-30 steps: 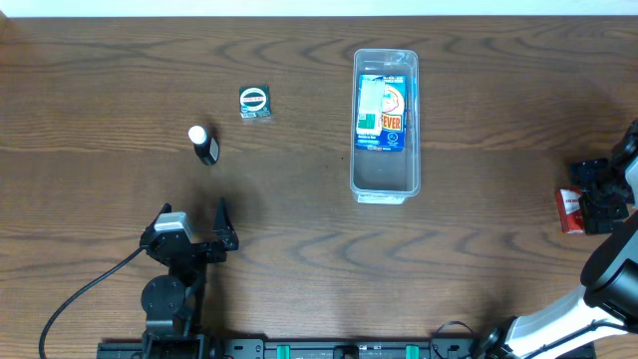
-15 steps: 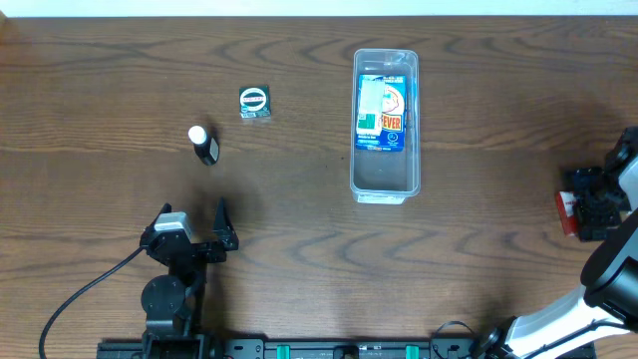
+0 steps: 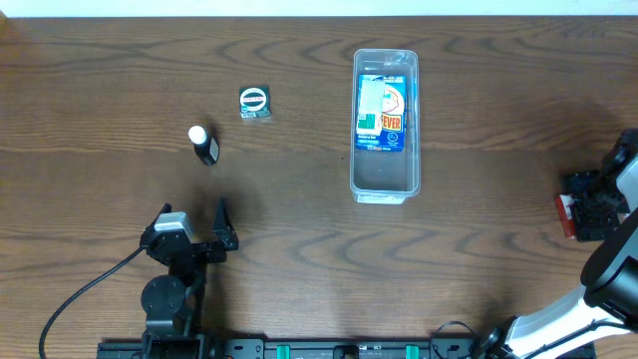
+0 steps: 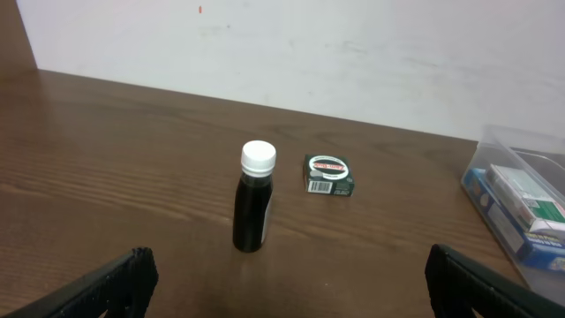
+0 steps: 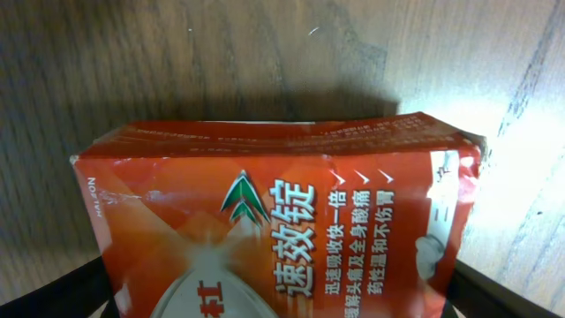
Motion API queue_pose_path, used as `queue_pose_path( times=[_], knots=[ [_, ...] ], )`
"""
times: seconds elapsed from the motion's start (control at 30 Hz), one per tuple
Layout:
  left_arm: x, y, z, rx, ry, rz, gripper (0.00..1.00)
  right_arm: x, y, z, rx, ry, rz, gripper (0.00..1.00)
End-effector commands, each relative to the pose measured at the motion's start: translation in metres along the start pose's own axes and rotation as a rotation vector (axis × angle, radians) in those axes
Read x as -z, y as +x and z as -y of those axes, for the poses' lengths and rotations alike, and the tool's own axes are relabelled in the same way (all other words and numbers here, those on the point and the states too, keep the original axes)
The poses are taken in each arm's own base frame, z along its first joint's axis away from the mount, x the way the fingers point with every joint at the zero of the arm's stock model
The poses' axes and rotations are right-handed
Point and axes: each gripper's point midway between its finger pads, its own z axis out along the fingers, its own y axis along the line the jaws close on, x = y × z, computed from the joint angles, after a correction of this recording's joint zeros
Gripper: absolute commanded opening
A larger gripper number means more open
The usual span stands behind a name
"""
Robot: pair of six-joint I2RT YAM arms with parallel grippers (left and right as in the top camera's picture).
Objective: Pack container
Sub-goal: 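Lower the right gripper onto the red-orange box and grasp it, then lift the red-orange box and carry it left over the container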
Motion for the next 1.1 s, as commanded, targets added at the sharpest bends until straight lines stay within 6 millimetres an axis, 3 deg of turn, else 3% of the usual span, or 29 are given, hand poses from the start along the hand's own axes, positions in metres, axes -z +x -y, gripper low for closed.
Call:
queue_pose_path(
  times=[0.0,0.33,0.47,0.77,1.07],
  knots=[
    [-0.001,0.018,-0.007,-0.009,-0.032,-0.052,0.98,-0.004,-0.006,0.009,-0.011,0.037,0.023,0.89],
    [-0.001,0.018,-0.007,-0.009,-0.032,-0.052,0.98,-0.004,-0.011,0.012,0.031,0.058,0.054,0.92],
    [-0.001,0.018,-0.007,-0.009,-0.032,-0.052,0.98,-0.004,-0.009,0.011,0.037,0.059,0.050,0.88],
    [-0.001,0.018,-0.007,-0.009,-0.032,-0.052,0.98,-0.001,0.004,0.001,0.083,0.051,0.048,0.80],
    [-0.001,0.018,-0.007,-0.009,-0.032,-0.052,0.98,0.012,0.032,-0.018,0.163,0.005,0.025,0.81]
  ],
)
